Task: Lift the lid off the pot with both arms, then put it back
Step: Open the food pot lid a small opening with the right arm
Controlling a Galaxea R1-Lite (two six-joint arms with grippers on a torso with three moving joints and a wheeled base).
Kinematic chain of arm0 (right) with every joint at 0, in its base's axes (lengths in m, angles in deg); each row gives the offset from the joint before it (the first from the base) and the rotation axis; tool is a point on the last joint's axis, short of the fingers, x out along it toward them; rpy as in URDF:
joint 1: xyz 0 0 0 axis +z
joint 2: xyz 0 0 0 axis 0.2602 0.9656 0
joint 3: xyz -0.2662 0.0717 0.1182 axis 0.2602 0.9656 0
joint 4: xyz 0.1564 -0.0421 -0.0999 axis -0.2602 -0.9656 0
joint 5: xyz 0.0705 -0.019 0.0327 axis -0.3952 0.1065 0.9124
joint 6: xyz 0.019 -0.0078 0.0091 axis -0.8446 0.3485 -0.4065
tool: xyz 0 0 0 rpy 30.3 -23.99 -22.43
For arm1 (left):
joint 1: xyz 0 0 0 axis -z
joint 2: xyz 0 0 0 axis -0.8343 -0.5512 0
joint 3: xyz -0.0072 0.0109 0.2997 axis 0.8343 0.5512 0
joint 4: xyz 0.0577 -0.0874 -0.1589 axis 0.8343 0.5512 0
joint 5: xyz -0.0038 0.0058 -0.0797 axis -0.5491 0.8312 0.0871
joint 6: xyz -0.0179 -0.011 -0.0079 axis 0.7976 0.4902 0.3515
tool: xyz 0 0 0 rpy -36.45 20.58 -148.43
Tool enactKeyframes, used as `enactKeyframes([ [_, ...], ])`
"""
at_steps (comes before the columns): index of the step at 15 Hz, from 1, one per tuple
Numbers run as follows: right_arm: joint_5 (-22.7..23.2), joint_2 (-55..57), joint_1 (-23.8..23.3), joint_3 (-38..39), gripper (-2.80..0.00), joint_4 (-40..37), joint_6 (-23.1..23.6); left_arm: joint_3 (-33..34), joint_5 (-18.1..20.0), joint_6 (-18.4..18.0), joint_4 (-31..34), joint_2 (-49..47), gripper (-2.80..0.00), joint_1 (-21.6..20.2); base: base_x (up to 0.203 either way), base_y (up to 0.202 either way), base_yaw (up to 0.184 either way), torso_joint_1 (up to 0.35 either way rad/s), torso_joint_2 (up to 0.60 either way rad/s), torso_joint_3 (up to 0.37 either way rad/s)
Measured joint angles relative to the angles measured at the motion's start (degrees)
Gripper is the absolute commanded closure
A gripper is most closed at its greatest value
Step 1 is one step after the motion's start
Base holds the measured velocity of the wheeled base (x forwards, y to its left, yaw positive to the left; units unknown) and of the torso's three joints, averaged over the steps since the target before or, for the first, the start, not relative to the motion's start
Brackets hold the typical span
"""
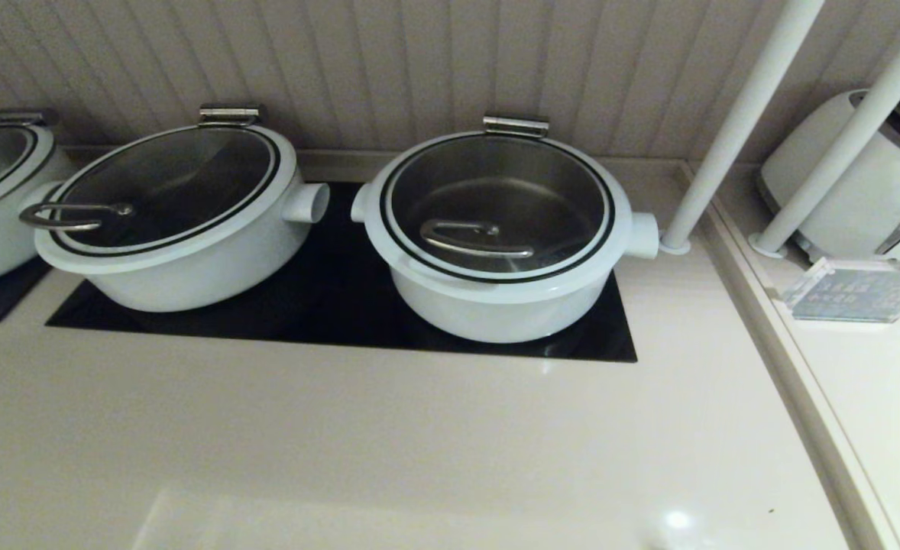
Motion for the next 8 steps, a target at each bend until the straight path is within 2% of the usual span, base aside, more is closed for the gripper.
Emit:
enactKeyframes([
  [5, 10.28, 13.97, 0.6, -4.84, 0.0, 7.6, -0.05, 0.0, -0.02, 0.02, 0.0, 0.0, 0.0, 0.0, 0.0, 0.0, 0.0, 0.0, 0.0, 0.0],
  [8, 11.62, 23.03, 6.13, -7.96, 0.0, 12.55, -0.21, 0.0, -0.04, 0.0, 0.0, 0.0, 0.0, 0.0, 0.0, 0.0, 0.0, 0.0, 0.0, 0.0],
])
